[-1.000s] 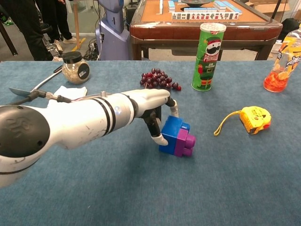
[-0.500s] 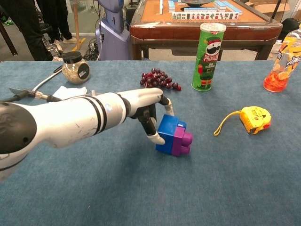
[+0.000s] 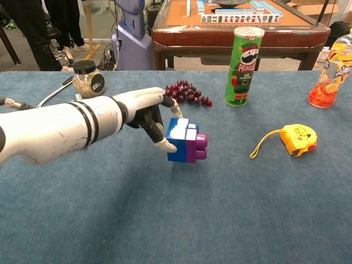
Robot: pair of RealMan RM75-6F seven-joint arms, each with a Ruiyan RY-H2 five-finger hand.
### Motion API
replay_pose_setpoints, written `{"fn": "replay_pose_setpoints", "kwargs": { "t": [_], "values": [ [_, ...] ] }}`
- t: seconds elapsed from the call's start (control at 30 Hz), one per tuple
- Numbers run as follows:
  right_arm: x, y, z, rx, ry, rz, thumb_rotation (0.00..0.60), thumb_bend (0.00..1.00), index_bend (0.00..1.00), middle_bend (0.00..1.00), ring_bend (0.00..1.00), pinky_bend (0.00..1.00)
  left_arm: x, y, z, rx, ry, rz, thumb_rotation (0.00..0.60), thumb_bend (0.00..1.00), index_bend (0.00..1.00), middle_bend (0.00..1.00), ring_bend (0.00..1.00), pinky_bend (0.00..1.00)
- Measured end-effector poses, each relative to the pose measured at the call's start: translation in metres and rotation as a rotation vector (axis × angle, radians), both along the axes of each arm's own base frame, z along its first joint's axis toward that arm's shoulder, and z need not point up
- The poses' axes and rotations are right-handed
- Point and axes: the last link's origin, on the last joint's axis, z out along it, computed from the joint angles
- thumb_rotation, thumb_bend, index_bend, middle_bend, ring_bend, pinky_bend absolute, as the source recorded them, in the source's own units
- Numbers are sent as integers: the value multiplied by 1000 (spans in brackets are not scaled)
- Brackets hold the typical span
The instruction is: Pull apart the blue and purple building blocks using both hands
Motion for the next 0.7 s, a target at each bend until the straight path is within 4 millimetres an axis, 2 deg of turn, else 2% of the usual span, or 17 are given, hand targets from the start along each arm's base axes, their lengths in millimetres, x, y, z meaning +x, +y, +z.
{"fn": "replay_pose_setpoints", "kwargs": {
  "t": [0.1,0.4,0.7],
  "values": [
    [14,-7,-3,22,-11,36,600,0,355,725,715,836,-3,0,9,9,-21,40,600,475,569,1000,1000,1000],
    [59,-28,-8,70,-8,181,600,0,359,840,822,914,-9,-1,39,-19,-91,148,600,476,571,1000,1000,1000],
    [98,-40,-23,156,-77,230,600,0,437,979,959,1000,-9,-1,63,19,-111,176,600,482,571,1000,1000,1000]
  ]
}}
